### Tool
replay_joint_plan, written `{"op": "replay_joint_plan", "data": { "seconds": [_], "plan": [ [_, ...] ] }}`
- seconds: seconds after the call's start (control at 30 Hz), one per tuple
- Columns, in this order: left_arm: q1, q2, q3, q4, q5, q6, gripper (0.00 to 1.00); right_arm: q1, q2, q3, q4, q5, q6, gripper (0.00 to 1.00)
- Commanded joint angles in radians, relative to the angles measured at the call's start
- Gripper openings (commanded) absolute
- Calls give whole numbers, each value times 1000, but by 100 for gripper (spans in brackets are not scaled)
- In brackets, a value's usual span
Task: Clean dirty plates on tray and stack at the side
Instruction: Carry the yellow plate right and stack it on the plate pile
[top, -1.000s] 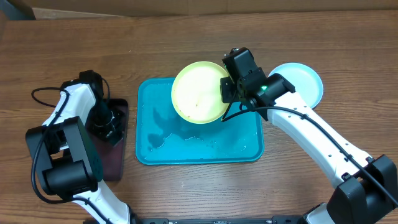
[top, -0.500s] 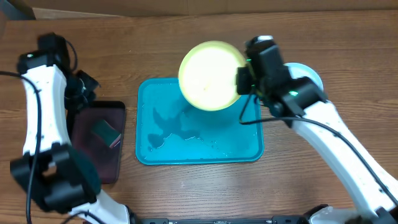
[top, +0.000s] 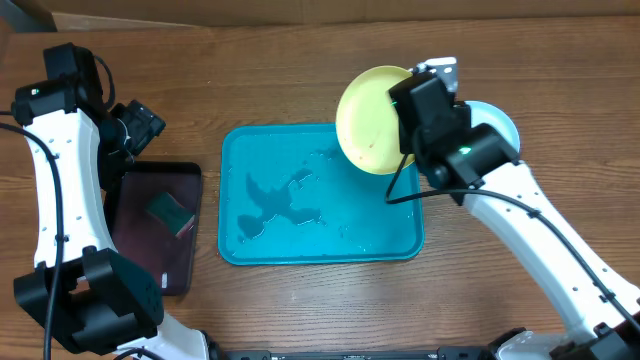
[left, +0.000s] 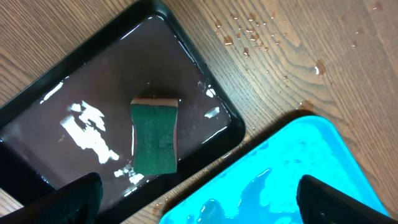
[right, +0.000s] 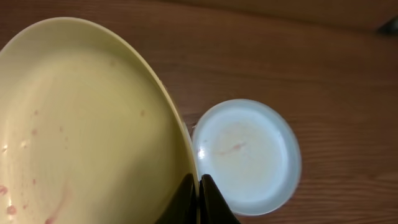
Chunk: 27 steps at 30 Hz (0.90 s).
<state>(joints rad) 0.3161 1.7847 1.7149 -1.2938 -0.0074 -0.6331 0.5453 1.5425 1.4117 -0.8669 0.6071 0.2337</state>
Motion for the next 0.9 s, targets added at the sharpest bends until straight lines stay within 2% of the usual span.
{"op": "replay_joint_plan", "data": {
  "seconds": [0.0, 0.1, 0.2, 0.4, 0.53, 0.6, 0.7, 0.77, 0.87],
  "plan": [
    [-2, 27, 3, 0, 8, 2, 100, 98, -8, 10, 29, 342, -123, 4],
    [-2, 33, 3, 0, 8, 1, 100, 218, -8, 10, 121, 615, -266, 4],
    [-2, 33, 3, 0, 8, 1, 100, 312, -8, 10, 293, 814, -502, 4],
    [-2, 33, 3, 0, 8, 2, 100, 429, -8, 10, 726, 866, -1110, 4],
    [-2, 33, 3, 0, 8, 2, 100, 463, -8, 10, 907, 866, -1300, 4],
    [-2, 33, 3, 1, 8, 2, 100, 470, -8, 10, 934, 867, -1298, 4],
    [-2, 33, 3, 1, 8, 1, 100, 468, -8, 10, 909, 866, -1188, 4],
    [-2, 33, 3, 3, 8, 1, 100, 461, -8, 8, 846, 861, -1032, 4],
    [-2, 33, 3, 4, 8, 2, 100, 440, -8, -11, 591, 723, -681, 4]
  ]
}}
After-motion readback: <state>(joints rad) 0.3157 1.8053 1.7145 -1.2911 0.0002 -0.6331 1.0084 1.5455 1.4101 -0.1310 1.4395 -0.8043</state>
